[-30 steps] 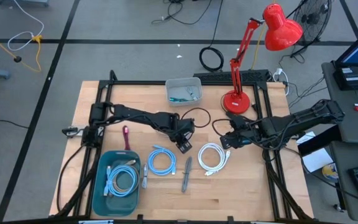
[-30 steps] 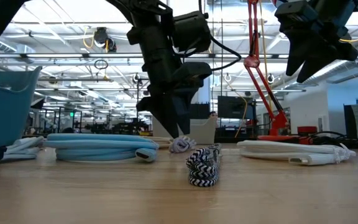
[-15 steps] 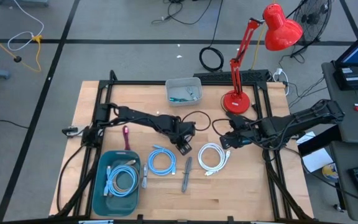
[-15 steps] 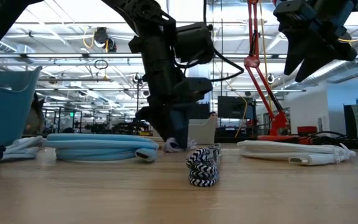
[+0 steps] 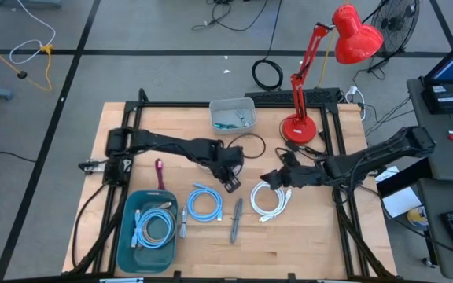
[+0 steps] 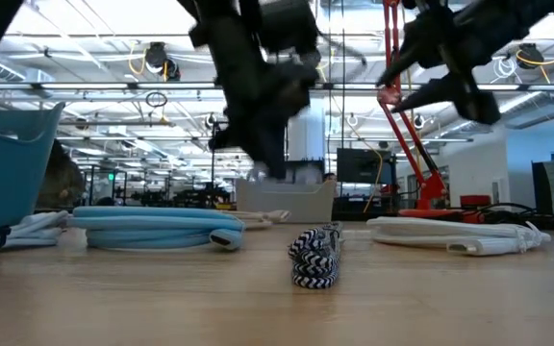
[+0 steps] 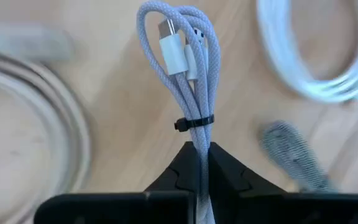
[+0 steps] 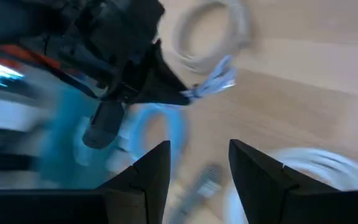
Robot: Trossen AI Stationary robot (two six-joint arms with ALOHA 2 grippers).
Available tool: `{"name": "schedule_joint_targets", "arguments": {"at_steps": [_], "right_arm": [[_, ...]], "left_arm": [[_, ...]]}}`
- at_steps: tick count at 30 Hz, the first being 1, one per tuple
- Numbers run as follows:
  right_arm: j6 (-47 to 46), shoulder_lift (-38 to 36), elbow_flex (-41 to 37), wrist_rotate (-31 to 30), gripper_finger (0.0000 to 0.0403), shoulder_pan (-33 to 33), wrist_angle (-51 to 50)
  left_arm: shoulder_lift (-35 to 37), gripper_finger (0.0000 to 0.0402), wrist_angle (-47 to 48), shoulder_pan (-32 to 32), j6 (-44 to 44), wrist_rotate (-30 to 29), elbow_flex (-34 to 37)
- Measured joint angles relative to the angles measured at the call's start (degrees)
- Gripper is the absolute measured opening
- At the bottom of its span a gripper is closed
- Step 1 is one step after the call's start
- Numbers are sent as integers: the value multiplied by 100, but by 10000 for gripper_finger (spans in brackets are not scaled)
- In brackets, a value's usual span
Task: Pick & Place USB Port
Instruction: Put the purple charger cable into the gray bin
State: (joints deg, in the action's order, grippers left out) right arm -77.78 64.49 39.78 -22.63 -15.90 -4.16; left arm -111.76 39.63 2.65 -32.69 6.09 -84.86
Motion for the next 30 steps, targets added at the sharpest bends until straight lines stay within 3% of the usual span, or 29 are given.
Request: {"name": "schedule_joint_targets", "arguments": {"at_steps": [6,9,13,18,30], "right_arm": [[187,2,-1224,-991,157,-198,3350],[1000,-2,-1513,-1503,158,-243,4905],[2496,-3,-1502,-1432,158,-121,6386],[3045,-3,-1294,-1325,158,-26,6648],[3051,0,-1201,-1311,158,-26,6393]], "left_arm": [[1206,13,-24,151,-238,-754,0],[1612,13,-611,183,-290,-686,-4],[1842,13,-1824,184,-395,-191,-11],[1851,13,-2519,194,-667,340,-11],[1851,13,-2611,195,-715,449,-11]]}}
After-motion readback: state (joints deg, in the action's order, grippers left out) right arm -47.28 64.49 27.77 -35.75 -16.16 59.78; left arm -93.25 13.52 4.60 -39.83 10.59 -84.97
